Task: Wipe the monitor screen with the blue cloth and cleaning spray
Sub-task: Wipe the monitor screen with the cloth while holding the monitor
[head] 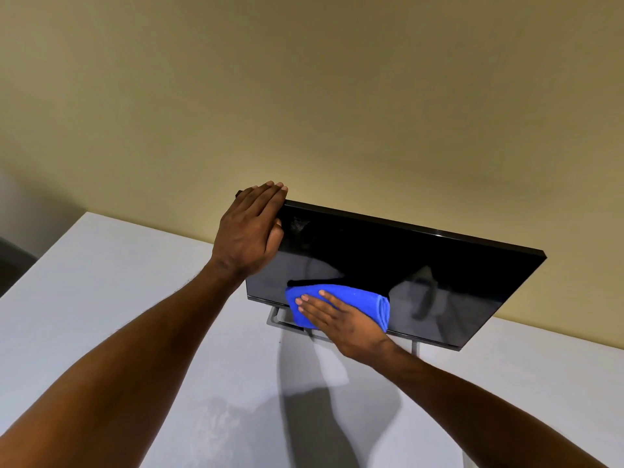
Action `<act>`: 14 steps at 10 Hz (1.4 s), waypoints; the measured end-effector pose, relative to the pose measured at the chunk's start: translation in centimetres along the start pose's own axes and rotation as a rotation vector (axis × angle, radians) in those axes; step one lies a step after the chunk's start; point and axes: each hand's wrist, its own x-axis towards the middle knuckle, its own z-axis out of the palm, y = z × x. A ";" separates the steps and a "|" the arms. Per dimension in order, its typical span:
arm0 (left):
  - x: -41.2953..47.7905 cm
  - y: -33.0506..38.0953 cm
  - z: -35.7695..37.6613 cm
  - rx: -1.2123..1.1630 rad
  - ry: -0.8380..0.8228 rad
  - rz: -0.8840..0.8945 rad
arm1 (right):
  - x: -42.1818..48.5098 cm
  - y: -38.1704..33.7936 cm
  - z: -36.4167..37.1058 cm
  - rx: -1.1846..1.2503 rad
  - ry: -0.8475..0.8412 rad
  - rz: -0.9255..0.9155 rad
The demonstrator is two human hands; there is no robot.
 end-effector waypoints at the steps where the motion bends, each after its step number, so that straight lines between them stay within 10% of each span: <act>1: -0.1 0.1 -0.1 0.005 -0.006 -0.006 | -4.7 0.3 2.3 -0.033 -0.027 -0.067; 6: -0.2 0.1 -0.4 0.006 -0.030 -0.006 | -22.9 4.6 4.2 -0.143 -0.145 -0.073; 14: -0.2 0.5 -0.5 -0.007 -0.039 -0.003 | -8.4 11.2 -6.1 0.086 0.264 0.588</act>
